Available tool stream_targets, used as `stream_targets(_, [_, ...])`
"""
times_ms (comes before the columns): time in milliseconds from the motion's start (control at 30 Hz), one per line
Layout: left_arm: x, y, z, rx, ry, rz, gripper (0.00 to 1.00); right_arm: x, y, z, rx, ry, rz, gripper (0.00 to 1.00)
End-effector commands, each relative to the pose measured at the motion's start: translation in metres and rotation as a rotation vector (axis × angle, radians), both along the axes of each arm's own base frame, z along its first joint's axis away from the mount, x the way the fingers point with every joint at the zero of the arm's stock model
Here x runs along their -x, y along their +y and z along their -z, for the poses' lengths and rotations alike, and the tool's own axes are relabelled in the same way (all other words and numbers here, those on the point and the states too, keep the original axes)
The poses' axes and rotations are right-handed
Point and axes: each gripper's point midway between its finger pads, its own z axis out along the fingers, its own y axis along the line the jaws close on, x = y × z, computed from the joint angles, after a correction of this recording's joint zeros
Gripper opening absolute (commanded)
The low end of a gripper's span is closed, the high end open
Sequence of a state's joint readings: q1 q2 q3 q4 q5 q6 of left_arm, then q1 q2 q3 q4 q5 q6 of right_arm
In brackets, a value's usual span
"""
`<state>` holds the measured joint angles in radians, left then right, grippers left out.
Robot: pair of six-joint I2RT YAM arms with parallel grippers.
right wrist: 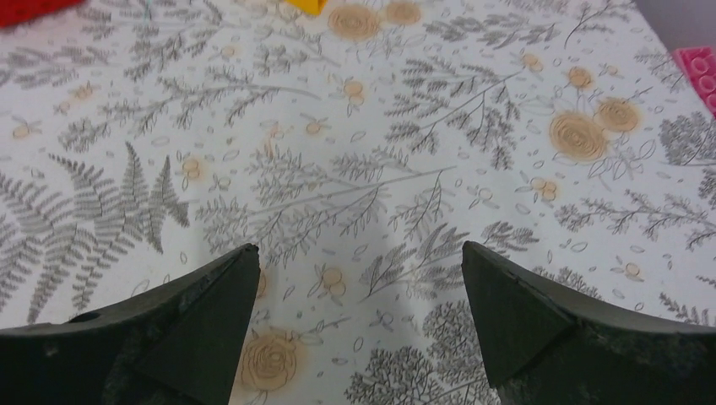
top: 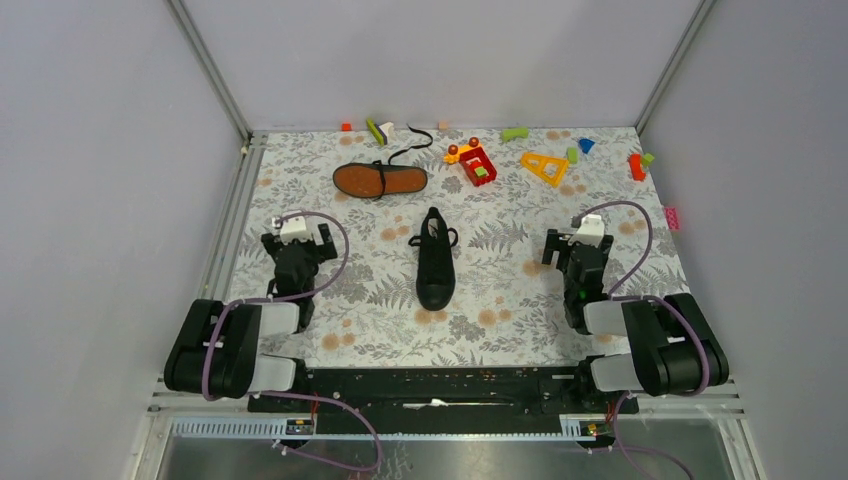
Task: Tie the shoes
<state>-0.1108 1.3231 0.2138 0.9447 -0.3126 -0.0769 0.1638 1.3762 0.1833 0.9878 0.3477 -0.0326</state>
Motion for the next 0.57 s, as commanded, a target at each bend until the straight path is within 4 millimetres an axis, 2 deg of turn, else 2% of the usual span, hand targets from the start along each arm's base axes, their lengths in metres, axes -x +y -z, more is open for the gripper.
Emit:
stream_targets(0, [-0.0167, -0.0115, -0.0293, -0.024, -0.112, 0.086, 0.99, -0.0242, -0.0146, -0.0394, -0.042, -0.13, 0.088, 0.93])
stream_targets(33, [-0.0164, -0.0118, -0.0272, -0.009, -0.099, 0.091, 0.99, -0.0243, -0.0158, -0.0382, -0.057, -0.115, 0.099, 0.89])
stream_targets(100, [-0.0163, -0.0103, -0.0292, -0.018, -0.113, 0.087, 0.99, -0.0255, -0.0154, -0.0405, -0.059, -0.135, 0.095, 0.99])
stream_targets(533, [-0.0182, -0.0125, -0.0287, -0.011, -0.104, 0.1, 0.99, -0.0252, -0.0152, -0.0418, -0.058, -0.144, 0.091, 1.0])
